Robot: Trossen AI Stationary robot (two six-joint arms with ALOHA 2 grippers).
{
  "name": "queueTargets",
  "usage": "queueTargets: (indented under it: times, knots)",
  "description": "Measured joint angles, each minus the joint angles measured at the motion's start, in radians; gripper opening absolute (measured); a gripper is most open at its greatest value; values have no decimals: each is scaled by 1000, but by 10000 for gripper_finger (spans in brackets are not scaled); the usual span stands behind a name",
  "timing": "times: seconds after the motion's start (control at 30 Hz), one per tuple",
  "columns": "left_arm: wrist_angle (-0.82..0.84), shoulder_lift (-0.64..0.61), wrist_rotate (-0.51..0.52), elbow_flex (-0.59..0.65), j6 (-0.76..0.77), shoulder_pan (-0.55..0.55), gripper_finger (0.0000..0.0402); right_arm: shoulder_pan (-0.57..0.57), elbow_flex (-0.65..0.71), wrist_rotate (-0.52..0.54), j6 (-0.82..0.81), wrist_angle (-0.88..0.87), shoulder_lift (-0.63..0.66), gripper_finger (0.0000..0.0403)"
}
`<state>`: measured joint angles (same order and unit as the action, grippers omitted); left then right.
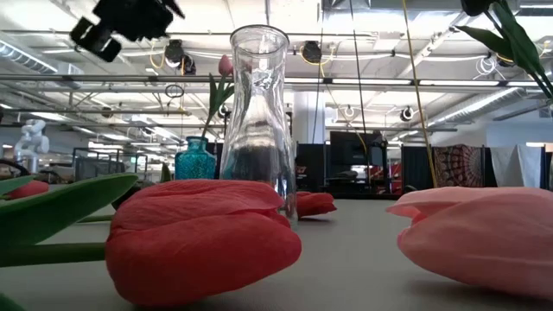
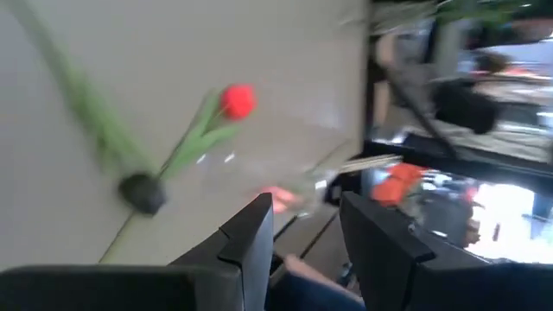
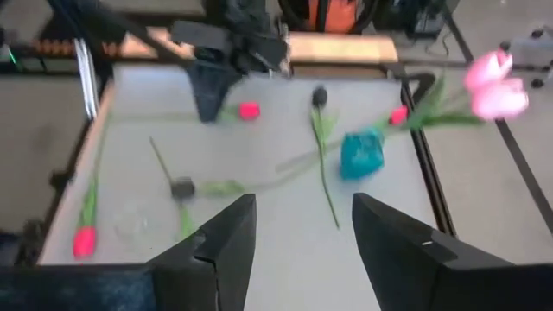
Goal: Sort flowers into vase by color
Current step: Put the red flower into the left transparent vase
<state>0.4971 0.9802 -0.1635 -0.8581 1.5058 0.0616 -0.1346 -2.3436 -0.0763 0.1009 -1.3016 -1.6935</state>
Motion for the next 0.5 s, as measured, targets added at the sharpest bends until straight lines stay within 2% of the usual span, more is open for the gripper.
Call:
queueTargets:
  times: [0.17, 0.33, 0.43, 0.5]
  knots:
    - [29, 72, 119, 0, 176, 117, 142, -23, 0, 1, 56, -104, 25, 185]
    - [67, 89, 209, 0, 322, 209, 142, -31, 0, 1, 68, -114, 66, 185]
    - [163, 89, 219, -1, 377, 253, 142, -32, 0, 1, 68, -109, 88, 185]
    - [288, 89, 219, -20, 410, 278, 140, -32, 0, 1, 56, -104, 102, 185]
